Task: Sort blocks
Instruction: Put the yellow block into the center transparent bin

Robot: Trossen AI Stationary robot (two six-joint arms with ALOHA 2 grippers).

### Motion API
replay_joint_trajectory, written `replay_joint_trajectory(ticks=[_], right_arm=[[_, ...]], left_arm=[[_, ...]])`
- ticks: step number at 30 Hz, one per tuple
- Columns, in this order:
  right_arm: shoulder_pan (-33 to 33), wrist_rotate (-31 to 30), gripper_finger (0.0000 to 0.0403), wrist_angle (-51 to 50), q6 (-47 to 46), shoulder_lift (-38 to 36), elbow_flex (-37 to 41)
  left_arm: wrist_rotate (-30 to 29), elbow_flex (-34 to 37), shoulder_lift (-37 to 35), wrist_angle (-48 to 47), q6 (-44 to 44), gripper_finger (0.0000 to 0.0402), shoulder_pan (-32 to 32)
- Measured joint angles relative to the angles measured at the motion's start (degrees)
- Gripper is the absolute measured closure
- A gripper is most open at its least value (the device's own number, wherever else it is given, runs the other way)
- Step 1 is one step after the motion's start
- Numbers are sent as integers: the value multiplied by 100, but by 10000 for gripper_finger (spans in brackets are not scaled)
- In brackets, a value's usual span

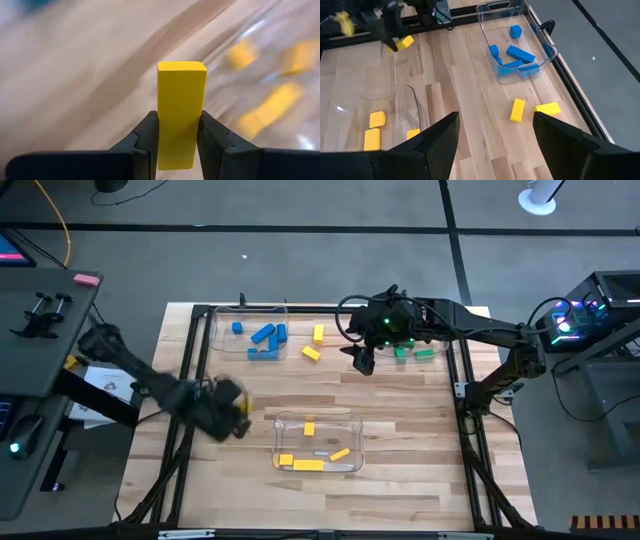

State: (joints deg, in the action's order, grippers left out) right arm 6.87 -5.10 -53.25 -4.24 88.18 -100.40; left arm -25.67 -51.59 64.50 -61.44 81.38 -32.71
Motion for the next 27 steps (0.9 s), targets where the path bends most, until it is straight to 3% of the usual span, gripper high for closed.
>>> replay_joint_trajectory(ticks=[3,6,10,13,16,21,24,27], right_arm=[[0,0,151,-54,-94,0,0],[0,-2,151,-74,-188,0,0],[0,-2,151,-95,-343,0,0],[0,-2,151,-99,-366,0,0],[0,-3,151,-105,-366,0,0],[0,-4,151,-149,-335,0,0],[0,12,151,-206,-268,-1,0],[1,358,151,-267,-25,-65,0]], left_arm=[[175,-4,-252,1442,-2431,333,964],[942,-11,17,3046,-4625,336,1631],[1953,-13,858,4519,-6306,326,2066],[2585,-16,1523,5199,-6790,310,2176],[3003,-324,2073,5129,-6885,286,2233],[3093,-1100,2378,4433,-7339,231,2415],[2959,-1516,2386,3827,-7672,198,2684],[2208,-2023,2380,3003,-7857,172,3145]])
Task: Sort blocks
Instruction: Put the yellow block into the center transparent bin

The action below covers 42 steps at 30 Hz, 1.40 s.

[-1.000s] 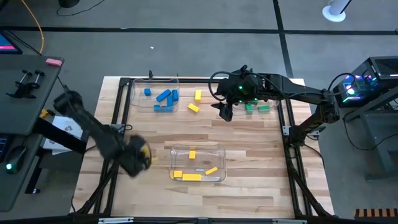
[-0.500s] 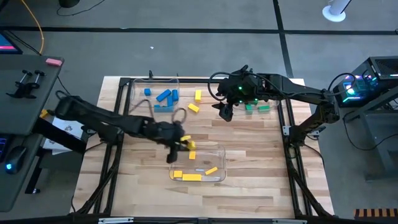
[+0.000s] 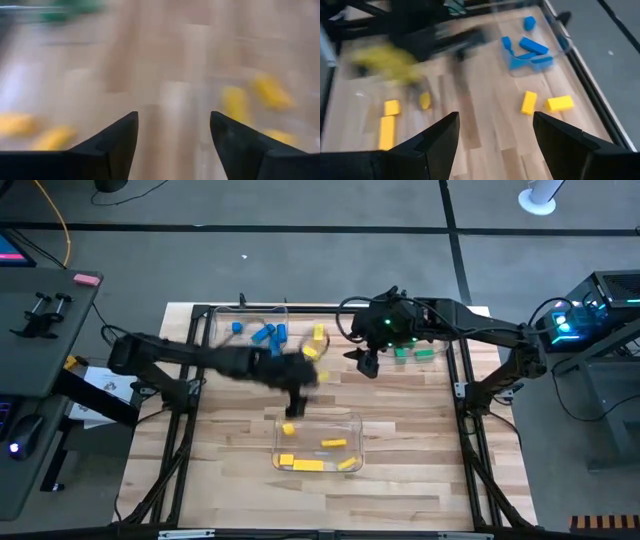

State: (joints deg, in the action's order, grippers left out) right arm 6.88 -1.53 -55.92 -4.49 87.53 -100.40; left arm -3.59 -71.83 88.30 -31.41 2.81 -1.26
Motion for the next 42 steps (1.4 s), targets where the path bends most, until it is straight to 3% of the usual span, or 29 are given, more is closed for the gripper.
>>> replay_joint_trajectory(ticks=[2,5,7,10,13,19,23,29,33,39,42], right_arm=[[-1,133,151,12,41,-102,0],[-2,138,151,18,33,-283,0],[-1,99,151,27,28,-399,0],[-1,66,151,50,-65,-590,0],[-1,1,151,48,-147,-711,-2],[-1,-146,151,48,-477,-765,-2],[-2,-148,151,47,-599,-766,-2],[-5,-148,151,46,-560,-766,-2],[-6,-148,151,46,-391,-766,-2],[-16,-148,151,44,-105,-766,-2],[-16,-148,151,44,-65,-766,-2]], left_arm=[[-327,-247,-3,-260,64,161,540],[-246,-414,69,-290,664,155,1523],[102,-553,267,-468,1011,156,2143],[592,-934,844,-1139,738,161,2678],[577,-1629,1528,-1804,-332,165,2656],[-582,-3053,2931,-2534,-2994,167,2254],[-1167,-3500,3575,-2945,-4285,167,2036],[-713,-3511,3980,-3123,-4446,167,2066],[-846,-3511,4156,-3126,-4685,167,2149],[-683,-3426,4237,-3212,-5509,168,2254],[-533,-3286,4246,-3124,-5491,168,2321]])
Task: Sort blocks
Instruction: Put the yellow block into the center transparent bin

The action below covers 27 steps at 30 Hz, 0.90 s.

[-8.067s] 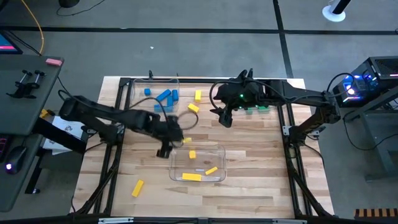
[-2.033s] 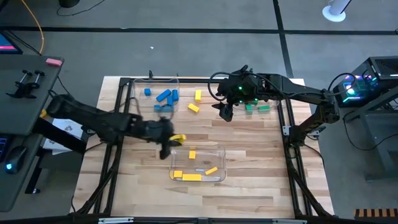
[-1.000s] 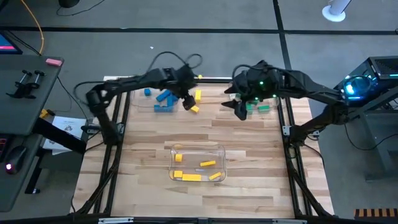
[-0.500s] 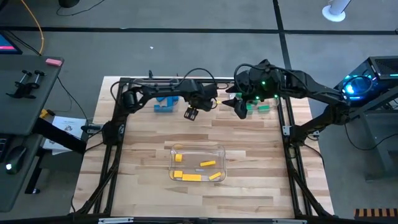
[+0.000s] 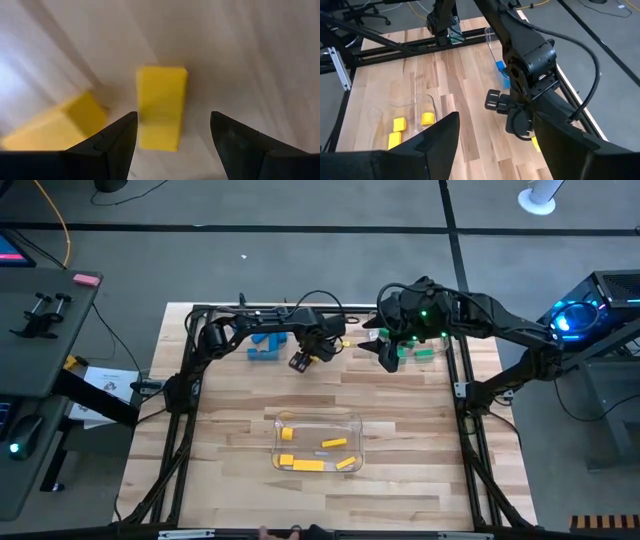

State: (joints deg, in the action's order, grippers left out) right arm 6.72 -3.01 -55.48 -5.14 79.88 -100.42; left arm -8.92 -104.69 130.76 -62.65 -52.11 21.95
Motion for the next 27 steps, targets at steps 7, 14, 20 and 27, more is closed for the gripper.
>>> replay_joint_trajectory(ticks=[7,14,20,27], right_arm=[[0,9,151,0,183,0,0],[0,31,151,-4,264,0,0],[0,45,151,-7,283,0,0],[0,46,151,-7,276,0,0]], left_arm=[[-67,367,-39,225,-66,170,31],[-64,372,-39,189,969,279,-109],[290,273,-144,-45,1841,334,-280],[1321,195,-1550,38,2865,334,-232]])
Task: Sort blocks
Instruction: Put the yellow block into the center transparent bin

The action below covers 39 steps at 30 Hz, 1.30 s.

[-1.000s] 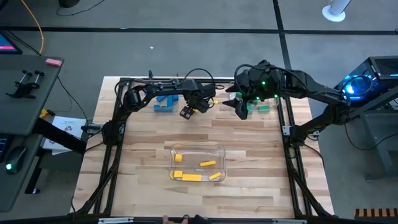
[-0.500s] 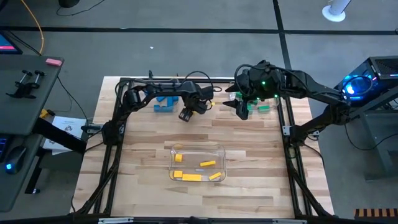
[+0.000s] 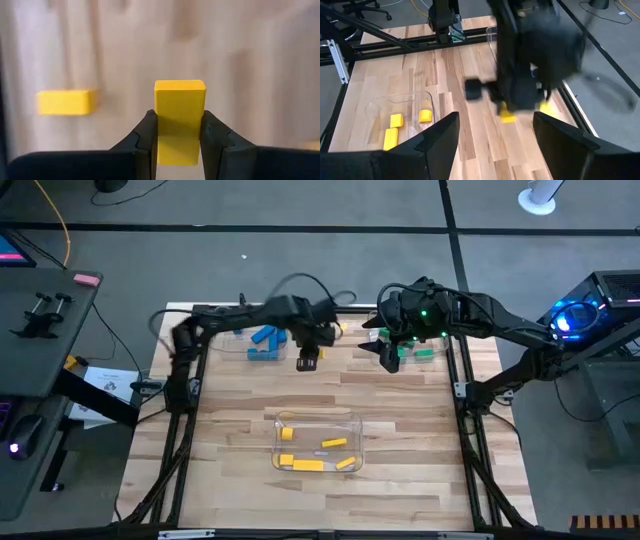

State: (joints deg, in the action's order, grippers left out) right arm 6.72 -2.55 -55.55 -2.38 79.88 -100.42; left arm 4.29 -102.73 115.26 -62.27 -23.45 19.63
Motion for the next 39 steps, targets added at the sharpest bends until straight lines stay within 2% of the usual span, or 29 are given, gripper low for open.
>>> replay_joint_trajectory(ticks=[3,7,12,16,19,21,23,28,31,33,36,39], right_arm=[[0,-2,151,1,7,0,0],[4,-2,151,2,7,0,0],[2,-2,151,4,-14,2,0],[2,-4,151,7,-112,2,0],[2,-4,151,9,-166,2,0],[2,-7,151,11,-168,4,0],[2,-7,151,13,-188,4,0],[2,-9,151,13,-231,4,0],[4,-9,151,11,-273,4,0],[3,-9,151,11,-273,4,0],[3,-11,151,11,-273,4,0],[2,-23,151,11,-273,4,0]], left_arm=[[993,335,-826,333,528,334,-125],[1244,1119,-1939,1029,842,334,-720],[1071,2516,-2704,1838,1117,334,-1931],[989,3512,-2796,2724,1401,334,-2805],[513,3853,-2673,3276,1466,331,-3250],[22,3844,-2605,3421,1672,310,-3388],[-141,3809,-2583,3395,1894,278,-3372],[12,3781,-2579,3336,2272,194,-3082],[8,3525,-2572,3177,2163,159,-2826],[-349,3107,-2572,2974,1895,145,-2580],[-1438,2371,-2575,2931,1980,137,-1955],[-1562,1830,-2494,3316,2606,135,-1012]])
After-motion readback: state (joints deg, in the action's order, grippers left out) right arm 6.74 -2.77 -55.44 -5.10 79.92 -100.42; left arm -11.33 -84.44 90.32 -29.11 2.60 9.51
